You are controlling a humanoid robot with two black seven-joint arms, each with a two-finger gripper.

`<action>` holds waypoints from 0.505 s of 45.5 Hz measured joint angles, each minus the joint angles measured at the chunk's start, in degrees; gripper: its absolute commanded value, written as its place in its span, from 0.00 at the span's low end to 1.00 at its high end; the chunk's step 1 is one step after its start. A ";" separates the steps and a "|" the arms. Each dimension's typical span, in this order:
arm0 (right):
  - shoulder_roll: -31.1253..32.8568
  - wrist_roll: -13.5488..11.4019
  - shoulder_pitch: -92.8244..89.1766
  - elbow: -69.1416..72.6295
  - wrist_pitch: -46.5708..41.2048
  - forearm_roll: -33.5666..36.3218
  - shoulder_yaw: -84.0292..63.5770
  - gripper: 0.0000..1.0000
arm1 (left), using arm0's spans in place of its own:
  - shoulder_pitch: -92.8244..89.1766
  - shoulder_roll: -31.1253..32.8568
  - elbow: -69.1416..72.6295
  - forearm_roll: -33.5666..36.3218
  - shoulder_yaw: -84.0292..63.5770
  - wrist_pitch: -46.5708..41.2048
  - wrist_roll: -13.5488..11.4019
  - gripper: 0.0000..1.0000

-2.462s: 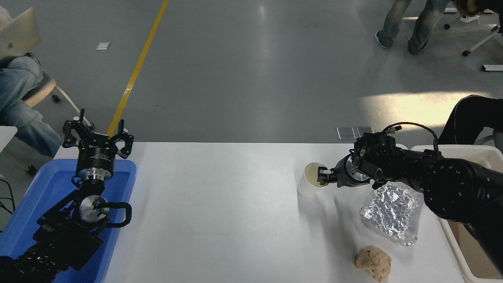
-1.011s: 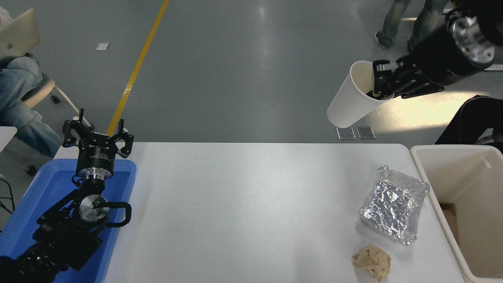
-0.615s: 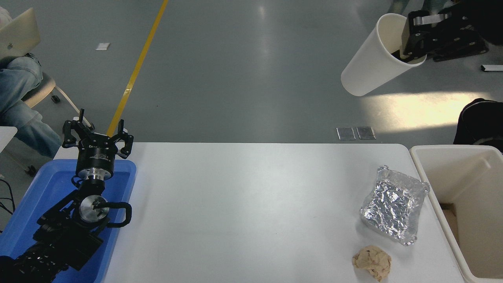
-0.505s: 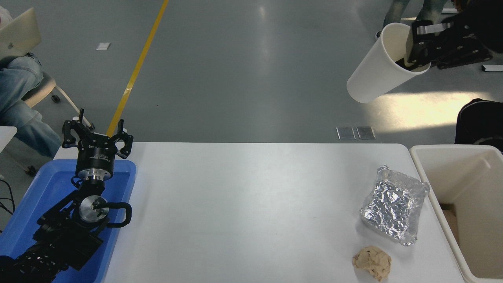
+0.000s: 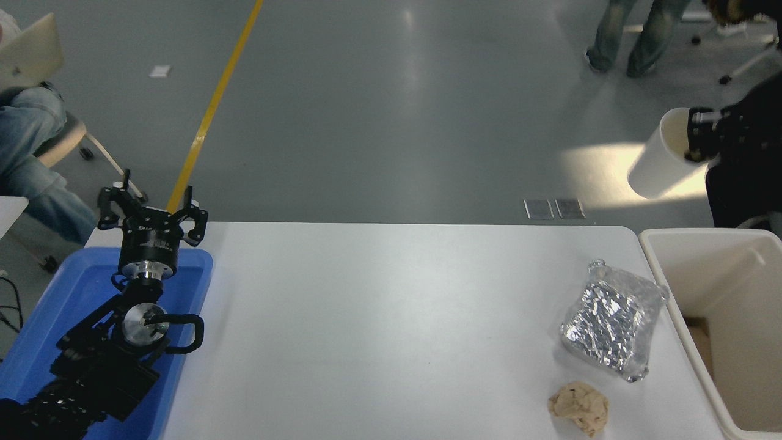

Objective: Pick up paper cup place in dustbin

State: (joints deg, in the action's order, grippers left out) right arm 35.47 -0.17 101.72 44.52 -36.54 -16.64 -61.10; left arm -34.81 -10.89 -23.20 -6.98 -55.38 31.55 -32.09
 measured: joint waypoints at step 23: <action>-8.77 -0.13 -46.22 -40.12 12.55 0.16 20.11 0.00 | 0.01 -0.01 0.00 0.03 0.00 0.00 0.01 0.99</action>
State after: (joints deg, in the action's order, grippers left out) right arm 26.70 -0.31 55.50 4.40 -23.98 -16.48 -41.00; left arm -34.80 -10.90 -23.20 -6.95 -55.37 31.55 -32.09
